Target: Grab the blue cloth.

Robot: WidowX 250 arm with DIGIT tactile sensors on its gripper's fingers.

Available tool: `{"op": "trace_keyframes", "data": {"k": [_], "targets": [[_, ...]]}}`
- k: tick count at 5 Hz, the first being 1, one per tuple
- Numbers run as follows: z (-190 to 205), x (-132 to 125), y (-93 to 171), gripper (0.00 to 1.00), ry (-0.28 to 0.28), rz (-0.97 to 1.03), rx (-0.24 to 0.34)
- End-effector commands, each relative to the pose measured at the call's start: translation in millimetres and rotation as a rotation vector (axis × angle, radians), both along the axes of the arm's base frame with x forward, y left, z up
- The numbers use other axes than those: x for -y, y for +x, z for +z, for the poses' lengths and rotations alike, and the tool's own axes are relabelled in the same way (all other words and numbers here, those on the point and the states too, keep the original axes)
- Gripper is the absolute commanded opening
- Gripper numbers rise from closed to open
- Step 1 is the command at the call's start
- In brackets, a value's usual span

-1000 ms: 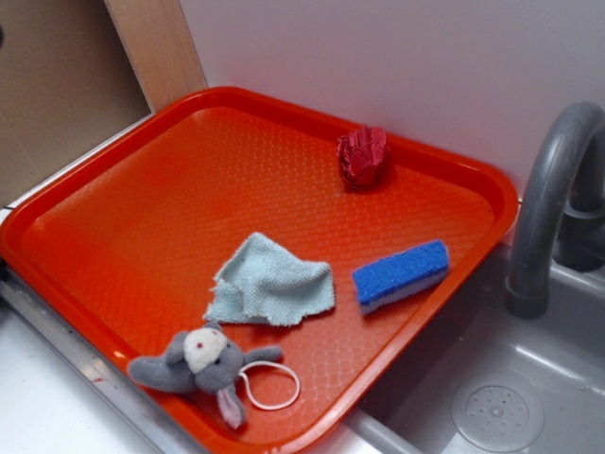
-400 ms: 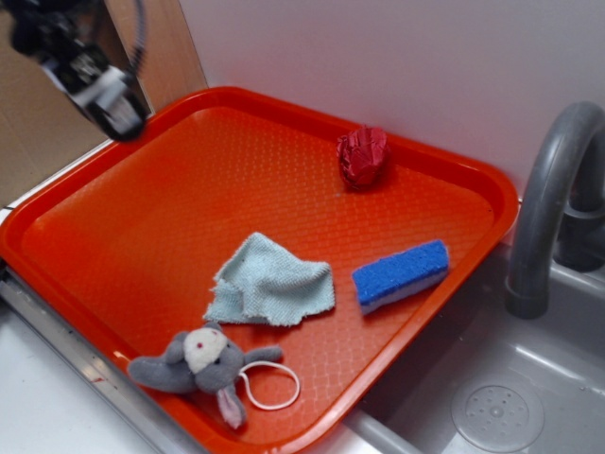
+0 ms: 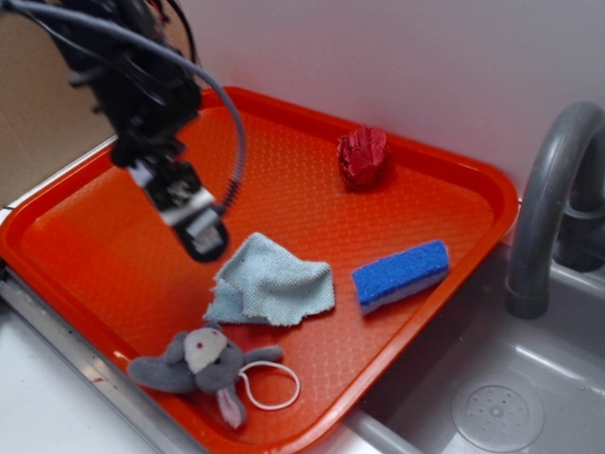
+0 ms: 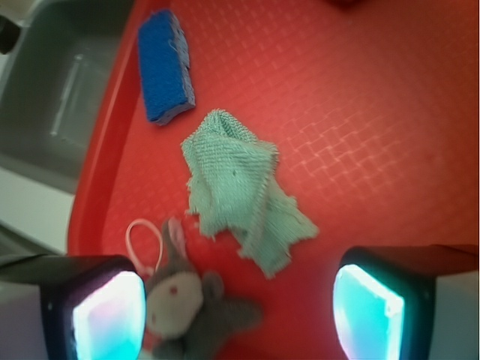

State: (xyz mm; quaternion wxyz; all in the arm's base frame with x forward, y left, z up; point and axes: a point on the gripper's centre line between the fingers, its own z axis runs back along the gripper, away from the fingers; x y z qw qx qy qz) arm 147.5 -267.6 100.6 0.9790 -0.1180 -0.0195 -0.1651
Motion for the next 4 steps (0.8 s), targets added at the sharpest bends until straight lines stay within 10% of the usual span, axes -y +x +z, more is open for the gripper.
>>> {"op": "trace_keyframes", "data": {"k": [1, 3, 4], "targets": [[-12, 33, 12, 1.00, 0.040, 0.038, 0.003], [-46, 44, 19, 1.00, 0.242, 0.023, -0.056], [-49, 47, 12, 0.00, 0.303, 0.004, -0.047]]}}
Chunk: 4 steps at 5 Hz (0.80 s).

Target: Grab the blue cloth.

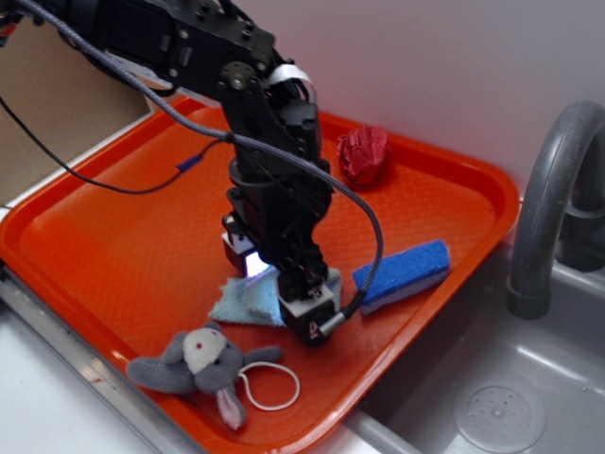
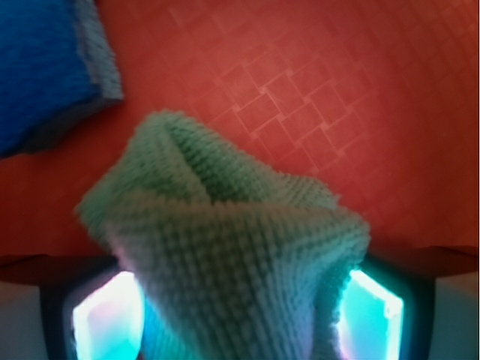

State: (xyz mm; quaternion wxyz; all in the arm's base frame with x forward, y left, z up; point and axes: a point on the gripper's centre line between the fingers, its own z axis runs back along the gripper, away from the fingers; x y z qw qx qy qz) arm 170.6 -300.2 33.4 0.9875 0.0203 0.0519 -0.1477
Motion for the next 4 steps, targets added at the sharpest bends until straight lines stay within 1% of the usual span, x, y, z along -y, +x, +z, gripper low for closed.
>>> {"op": "trace_keyframes", "data": {"k": [1, 2, 3, 4], "targets": [[36, 10, -15, 0.00, -0.052, -0.005, 0.079], [84, -7, -5, 0.00, -0.110, 0.058, 0.166], [133, -48, 11, 0.00, -0.154, 0.179, 0.239], [161, -94, 17, 0.00, -0.162, 0.236, 0.272]]}}
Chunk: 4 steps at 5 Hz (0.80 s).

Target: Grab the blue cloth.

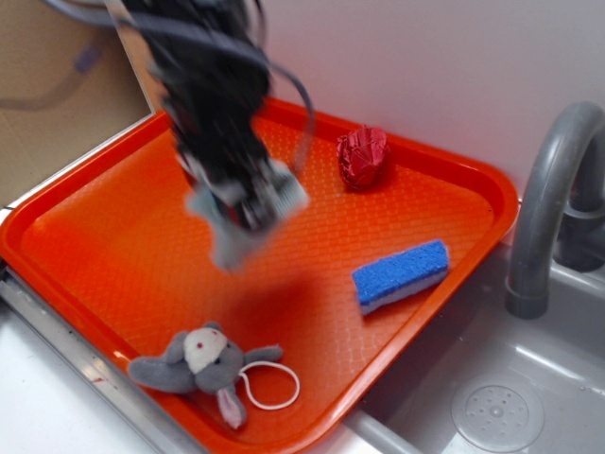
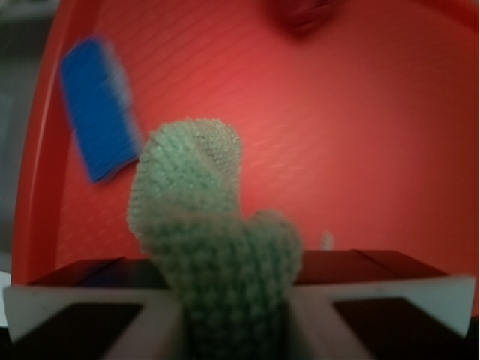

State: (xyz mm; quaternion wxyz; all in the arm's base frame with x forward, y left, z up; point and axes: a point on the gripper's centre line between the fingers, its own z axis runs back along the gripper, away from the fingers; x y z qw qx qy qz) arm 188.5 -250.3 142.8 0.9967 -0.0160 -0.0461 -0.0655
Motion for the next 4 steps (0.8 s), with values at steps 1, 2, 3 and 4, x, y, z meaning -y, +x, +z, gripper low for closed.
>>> {"op": "trace_keyframes", "data": {"k": [1, 2, 3, 4], "targets": [[78, -92, -1, 0.00, -0.053, 0.126, 0.121], [97, -133, -2, 0.00, -0.030, 0.227, 0.186], [98, -156, -10, 0.00, -0.053, 0.295, 0.195], [94, -165, -14, 0.00, -0.059, 0.350, 0.191]]}}
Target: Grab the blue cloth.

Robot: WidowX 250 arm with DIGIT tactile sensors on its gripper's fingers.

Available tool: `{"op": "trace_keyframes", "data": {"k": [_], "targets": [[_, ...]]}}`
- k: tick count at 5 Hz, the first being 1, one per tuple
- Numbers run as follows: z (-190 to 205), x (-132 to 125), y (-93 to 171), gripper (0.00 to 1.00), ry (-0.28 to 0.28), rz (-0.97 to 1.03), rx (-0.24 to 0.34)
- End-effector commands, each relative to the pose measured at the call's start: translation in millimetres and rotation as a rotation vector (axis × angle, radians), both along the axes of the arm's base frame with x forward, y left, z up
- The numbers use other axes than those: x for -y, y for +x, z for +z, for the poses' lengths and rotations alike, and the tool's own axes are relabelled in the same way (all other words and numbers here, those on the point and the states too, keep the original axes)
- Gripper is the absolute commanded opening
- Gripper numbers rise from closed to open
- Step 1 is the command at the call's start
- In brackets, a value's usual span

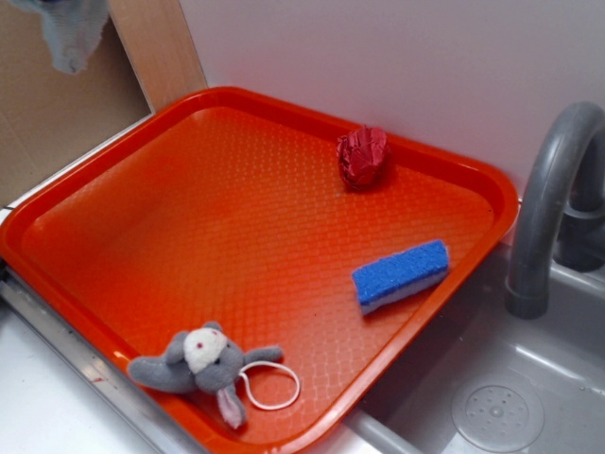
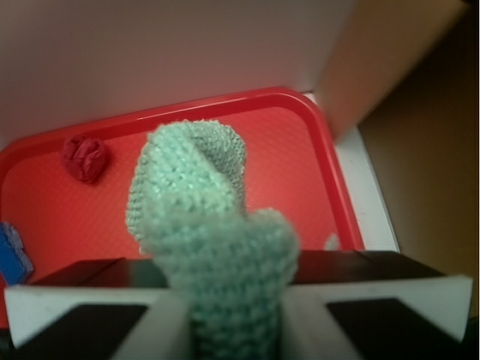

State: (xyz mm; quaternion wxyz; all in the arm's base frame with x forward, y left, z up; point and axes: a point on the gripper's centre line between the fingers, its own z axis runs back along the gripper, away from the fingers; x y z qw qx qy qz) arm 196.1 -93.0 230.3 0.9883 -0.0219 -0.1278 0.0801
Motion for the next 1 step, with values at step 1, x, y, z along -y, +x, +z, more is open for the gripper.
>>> {"op": "trace_keyframes", "data": {"k": [1], "targets": [[5.9, -7.2, -21.3, 1.00, -0.022, 0.057, 0.034]]}}
